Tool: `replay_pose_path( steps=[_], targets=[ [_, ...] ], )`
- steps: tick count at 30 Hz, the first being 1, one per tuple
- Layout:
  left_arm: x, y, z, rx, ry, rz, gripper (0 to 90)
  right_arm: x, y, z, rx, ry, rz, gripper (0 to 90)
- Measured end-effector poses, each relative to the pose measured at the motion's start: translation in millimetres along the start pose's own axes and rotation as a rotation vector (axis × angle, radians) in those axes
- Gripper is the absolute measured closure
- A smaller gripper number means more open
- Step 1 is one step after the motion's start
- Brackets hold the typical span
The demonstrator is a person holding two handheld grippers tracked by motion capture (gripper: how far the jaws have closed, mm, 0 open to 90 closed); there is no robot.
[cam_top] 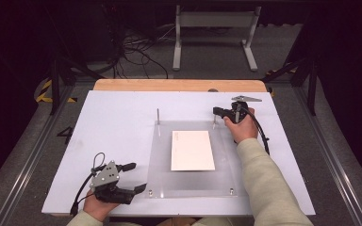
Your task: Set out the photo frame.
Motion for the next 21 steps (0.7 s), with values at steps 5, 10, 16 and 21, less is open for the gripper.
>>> replay_pose_path(
  steps=[5,10,16,21],
  targets=[
    [-11.5,-0.9,-13.4,-0.089,-0.089,-0.008,13.4,-1.9,-2.2,0.8,-0.025,-0.012,-0.005,85.2],
    [-20.5,-9.3,-27.6,-0.169,-0.107,0.011,14.1,-3.1,-3.2,1.3,-0.040,-0.018,-0.007,85.1],
    [-27.5,-16.4,-40.3,-0.244,-0.132,0.009,22.6,-3.8,-3.7,2.2,-0.049,-0.024,-0.004,85.1],
    [-30.4,-19.7,-41.2,-0.287,-0.140,-0.037,45.8,-4.1,-3.9,2.5,-0.060,-0.026,-0.006,85.0]
  ],
)
Point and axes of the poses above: each handheld gripper's, and its own axes: x roughly backward along the jaws, z roughly out of its underside, y roughly to its left, the point moved 3 cm from there along -x, roughly forward along the jaws, and after that the axes turned 5 degrees about -y, right-handed, at the moved point
